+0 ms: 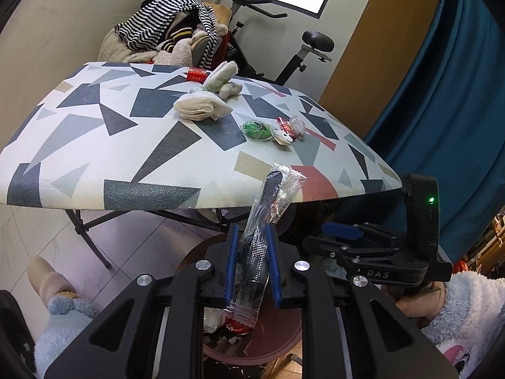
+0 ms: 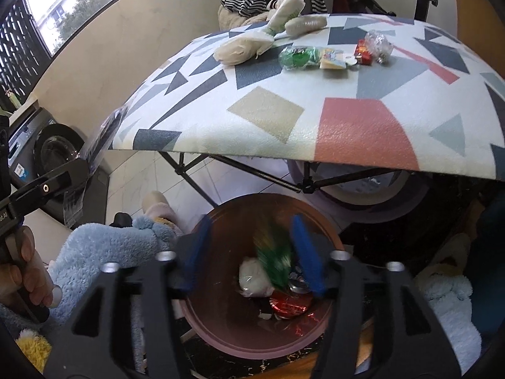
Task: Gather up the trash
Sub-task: 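Open the right tool to drop the snack wrapper into the bin, then open the left tool to drop the wrapped spoon into the bin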
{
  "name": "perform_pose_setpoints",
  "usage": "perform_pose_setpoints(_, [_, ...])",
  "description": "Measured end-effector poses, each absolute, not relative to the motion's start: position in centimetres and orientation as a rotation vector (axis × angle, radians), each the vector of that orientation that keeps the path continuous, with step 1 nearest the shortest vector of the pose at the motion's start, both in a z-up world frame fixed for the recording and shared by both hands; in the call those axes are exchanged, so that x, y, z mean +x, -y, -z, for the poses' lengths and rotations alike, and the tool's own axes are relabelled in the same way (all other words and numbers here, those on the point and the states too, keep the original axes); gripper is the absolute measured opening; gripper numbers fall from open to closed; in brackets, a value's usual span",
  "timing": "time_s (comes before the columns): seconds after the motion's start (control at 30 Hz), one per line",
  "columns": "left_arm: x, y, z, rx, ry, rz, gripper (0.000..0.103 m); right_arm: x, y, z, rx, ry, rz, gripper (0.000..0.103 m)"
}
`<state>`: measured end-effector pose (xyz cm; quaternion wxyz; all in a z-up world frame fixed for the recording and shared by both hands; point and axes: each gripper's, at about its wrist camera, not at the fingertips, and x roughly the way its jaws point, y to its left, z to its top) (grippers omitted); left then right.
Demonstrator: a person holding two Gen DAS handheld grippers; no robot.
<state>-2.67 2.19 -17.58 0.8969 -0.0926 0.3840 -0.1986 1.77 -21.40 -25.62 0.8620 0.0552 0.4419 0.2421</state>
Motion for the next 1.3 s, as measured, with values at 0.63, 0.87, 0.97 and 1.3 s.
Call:
perform_pose_setpoints(0.63, [-2.7,-0.7,19.9,-0.168,-0.86,0.428,0.018,1.2,25.3,22.8,0.113,-0.801,-0.389,0.097])
perform_pose_setpoints(0.87, [-2.7,-0.5,20.0,-0.165,-0.866,0.433,0.018,1.0,25.5,22.6,0.122,-0.798,-0.385,0.097])
perform_pose_setpoints(0.97, [-2.6,-0.4,20.1,-0.164,-0.869,0.434,0.018,1.0,25.5,22.6,0.127,-0.795,-0.384,0.097])
perform_pose_setpoints(1.3, [-2.3,0.0,20.4,-0.165,-0.879,0.439,0.044,1.0,25.5,22.4,0.122,-0.794,-0.378,0.097])
